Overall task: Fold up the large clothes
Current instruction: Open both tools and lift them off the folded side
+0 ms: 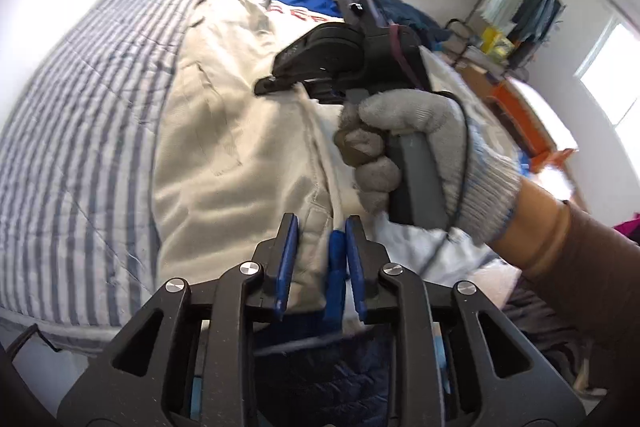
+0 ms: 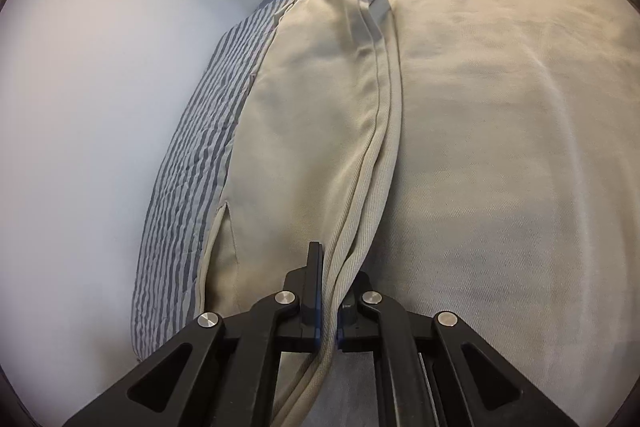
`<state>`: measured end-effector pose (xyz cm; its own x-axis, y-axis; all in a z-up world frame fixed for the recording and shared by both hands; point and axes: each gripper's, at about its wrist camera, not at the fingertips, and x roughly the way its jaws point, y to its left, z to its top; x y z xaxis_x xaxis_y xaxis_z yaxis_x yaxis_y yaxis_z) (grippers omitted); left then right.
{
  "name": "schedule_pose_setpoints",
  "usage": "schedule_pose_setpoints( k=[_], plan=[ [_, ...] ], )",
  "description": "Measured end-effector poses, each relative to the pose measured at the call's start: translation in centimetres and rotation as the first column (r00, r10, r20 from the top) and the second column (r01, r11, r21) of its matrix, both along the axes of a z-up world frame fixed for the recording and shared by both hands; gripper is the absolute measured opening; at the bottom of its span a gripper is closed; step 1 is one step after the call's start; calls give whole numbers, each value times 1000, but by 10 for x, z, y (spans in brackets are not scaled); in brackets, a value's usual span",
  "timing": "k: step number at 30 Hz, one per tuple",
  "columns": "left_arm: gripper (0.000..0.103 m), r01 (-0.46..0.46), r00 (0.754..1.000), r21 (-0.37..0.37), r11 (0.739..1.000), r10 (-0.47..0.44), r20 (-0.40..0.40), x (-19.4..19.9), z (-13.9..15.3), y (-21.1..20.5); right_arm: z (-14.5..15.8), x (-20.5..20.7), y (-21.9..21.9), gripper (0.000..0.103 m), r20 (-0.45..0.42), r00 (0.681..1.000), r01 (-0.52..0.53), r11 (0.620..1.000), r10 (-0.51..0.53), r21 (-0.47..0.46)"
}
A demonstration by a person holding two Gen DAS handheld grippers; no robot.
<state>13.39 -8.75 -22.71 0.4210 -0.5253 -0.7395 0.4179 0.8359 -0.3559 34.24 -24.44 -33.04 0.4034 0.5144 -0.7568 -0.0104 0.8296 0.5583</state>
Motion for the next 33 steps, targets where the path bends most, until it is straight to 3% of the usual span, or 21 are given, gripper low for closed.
schedule_pose_setpoints(
  k=[2, 4, 7, 12, 17, 21, 24, 27, 29, 33],
  plan=[
    [28, 18, 1000, -27, 999, -18, -4, -6, 6, 7, 2, 5, 4, 11, -1, 1000, -20, 1000, 20, -14],
    [29, 19, 1000, -58, 998, -19, 7, -12, 14, 18, 11, 0, 8, 27, 5, 999, -33, 999, 33, -32],
    [30, -36, 999, -84, 996, 39, 33, -9, 24, 40, 29, -13, 1, 28, 44, 997, -55, 995, 59, -79],
    [29, -195, 981, -38, 980, 196, 16, 26, 28, 71, 62, -52, -3, 28, 152, 979, -118, 984, 138, -130],
    [29, -149, 988, 51, 987, 146, 56, 56, 28, 59, 69, -95, 0, 28, 230, 954, -165, 978, 191, -128],
    [29, -153, 987, 2, 988, 153, -40, 80, 2, 58, 57, -119, 2, 27, 191, 952, -221, 969, 239, -113],
    [29, -157, 982, 8, 988, 157, -102, 82, -20, 56, 45, -132, 14, 27, 145, 938, -295, 946, 314, -138],
    [29, -99, 981, 49, 994, 106, -161, 72, -44, 47, 29, -149, 24, 26, 92, 914, -374, 909, 395, -185],
    [29, -68, 982, 102, 992, 85, -170, 59, -62, 43, 17, -160, 24, 26, 76, 910, -386, 899, 408, -208],
    [29, -24, 998, 168, 985, 35, -61, 31, -62, 40, 15, -164, 14, 26, 86, 914, -377, 908, 397, -181]
  ],
)
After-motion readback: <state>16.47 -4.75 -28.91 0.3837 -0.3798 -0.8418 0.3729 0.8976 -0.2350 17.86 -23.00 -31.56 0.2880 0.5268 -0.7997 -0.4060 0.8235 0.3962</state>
